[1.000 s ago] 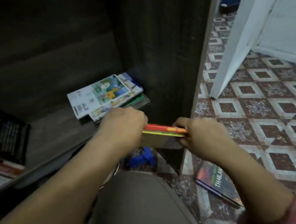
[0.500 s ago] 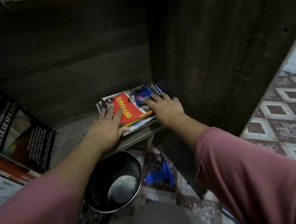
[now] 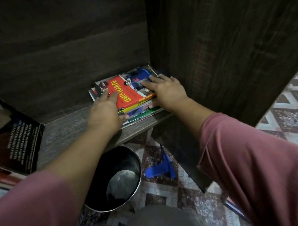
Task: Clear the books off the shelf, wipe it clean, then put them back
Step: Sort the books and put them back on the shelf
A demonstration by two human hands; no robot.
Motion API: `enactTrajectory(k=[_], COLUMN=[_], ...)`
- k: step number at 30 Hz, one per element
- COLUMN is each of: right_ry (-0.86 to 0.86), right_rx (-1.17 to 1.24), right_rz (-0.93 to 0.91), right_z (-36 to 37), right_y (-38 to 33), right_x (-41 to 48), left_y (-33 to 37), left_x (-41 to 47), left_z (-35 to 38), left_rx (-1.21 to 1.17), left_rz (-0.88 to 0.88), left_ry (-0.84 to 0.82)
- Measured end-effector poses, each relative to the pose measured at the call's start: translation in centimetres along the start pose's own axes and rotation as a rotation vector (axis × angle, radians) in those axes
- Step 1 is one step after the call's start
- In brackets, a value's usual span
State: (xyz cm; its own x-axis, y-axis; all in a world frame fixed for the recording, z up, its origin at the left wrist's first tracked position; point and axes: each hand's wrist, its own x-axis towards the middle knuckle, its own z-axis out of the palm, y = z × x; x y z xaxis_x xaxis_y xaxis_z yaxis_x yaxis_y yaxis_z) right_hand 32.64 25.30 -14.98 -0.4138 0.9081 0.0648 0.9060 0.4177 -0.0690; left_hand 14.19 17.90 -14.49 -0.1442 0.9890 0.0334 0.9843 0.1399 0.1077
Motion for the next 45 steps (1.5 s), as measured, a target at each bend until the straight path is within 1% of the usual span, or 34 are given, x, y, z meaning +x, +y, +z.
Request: enactTrajectory(k=[3, 5, 7, 8, 9, 12, 13, 14, 16, 18, 20, 22, 25, 28, 31, 33, 38, 42, 45], right_ry=[0.094, 0.161, 0.135, 0.077, -0.001, -0.275, -0.354, -0.421, -0.493, -0.517, -0.553, -0.615, -0.713, -0.774, -0.73, -0.695, -0.668, -0.694, -0.727], right_rx=[0.03, 0.098, 0.176, 0.219, 0.262, 0.345, 0.354, 0.358, 0.346, 0.309, 0.285, 0.291, 0.289, 0.225, 0.142, 0.085, 0.04, 0.063, 0.025], right_rz=[0.052, 0.111, 0.172, 0.207, 0.249, 0.39, 0.433, 0.478, 0.577, 0.673, 0.719, 0.734, 0.704, 0.664, 0.639, 0.661, 0.736, 0.718, 0.677], right_z=[0.0, -0.6, -1.2, -1.4, -1.5, -2.0, -2.1, -2.2, -1.5, 0.8, 4.0, 7.8, 14.4, 20.7, 24.9, 26.9, 29.9, 30.5, 30.9], right_y=[-0.3, 0.0, 0.7, 1.3, 2.0, 5.3, 6.7, 8.2, 11.4, 14.5, 16.7, 17.9, 18.2, 18.0, 18.4, 19.1, 20.1, 20.7, 21.0], right_x=[-2.3, -5.4, -9.6, -11.9, -14.4, -22.4, -25.0, -27.4, -31.4, -34.4, -36.4, -37.5, -37.7, -37.1, -36.4, -36.2, -35.8, -35.5, -35.7], left_y=[3.3, 6.0, 9.1, 10.8, 12.7, 18.3, 20.2, 21.9, 24.8, 26.7, 27.7, 27.9, 27.4, 26.7, 26.4, 25.9, 24.3, 23.9, 23.9], left_x=[-1.4, -3.1, -5.3, -6.2, -7.2, -9.8, -10.7, -11.7, -13.9, -16.2, -17.6, -17.9, -16.8, -15.1, -14.4, -14.1, -13.3, -13.2, -13.3], left_z=[-0.4, -1.2, -1.7, -1.5, -1.2, 1.0, 1.7, 2.5, 4.3, 6.3, 8.4, 10.1, 11.4, 12.9, 14.4, 15.2, 16.3, 17.0, 17.4], left_rx=[0.095, 0.159, 0.208, 0.241, 0.267, 0.274, 0.279, 0.266, 0.165, 0.093, 0.108, 0.158, 0.229, 0.252, 0.245, 0.249, 0.193, 0.173, 0.165], left_rz=[-0.066, -0.021, 0.056, 0.098, 0.138, 0.27, 0.326, 0.383, 0.495, 0.62, 0.704, 0.732, 0.726, 0.673, 0.646, 0.637, 0.539, 0.508, 0.504], left_ry=[-0.041, -0.02, -0.027, -0.088, -0.204, -0.682, -0.778, -0.8, -0.731, -0.658, -0.673, -0.746, -0.824, -0.836, -0.862, -0.892, -0.935, -0.981, -1.003])
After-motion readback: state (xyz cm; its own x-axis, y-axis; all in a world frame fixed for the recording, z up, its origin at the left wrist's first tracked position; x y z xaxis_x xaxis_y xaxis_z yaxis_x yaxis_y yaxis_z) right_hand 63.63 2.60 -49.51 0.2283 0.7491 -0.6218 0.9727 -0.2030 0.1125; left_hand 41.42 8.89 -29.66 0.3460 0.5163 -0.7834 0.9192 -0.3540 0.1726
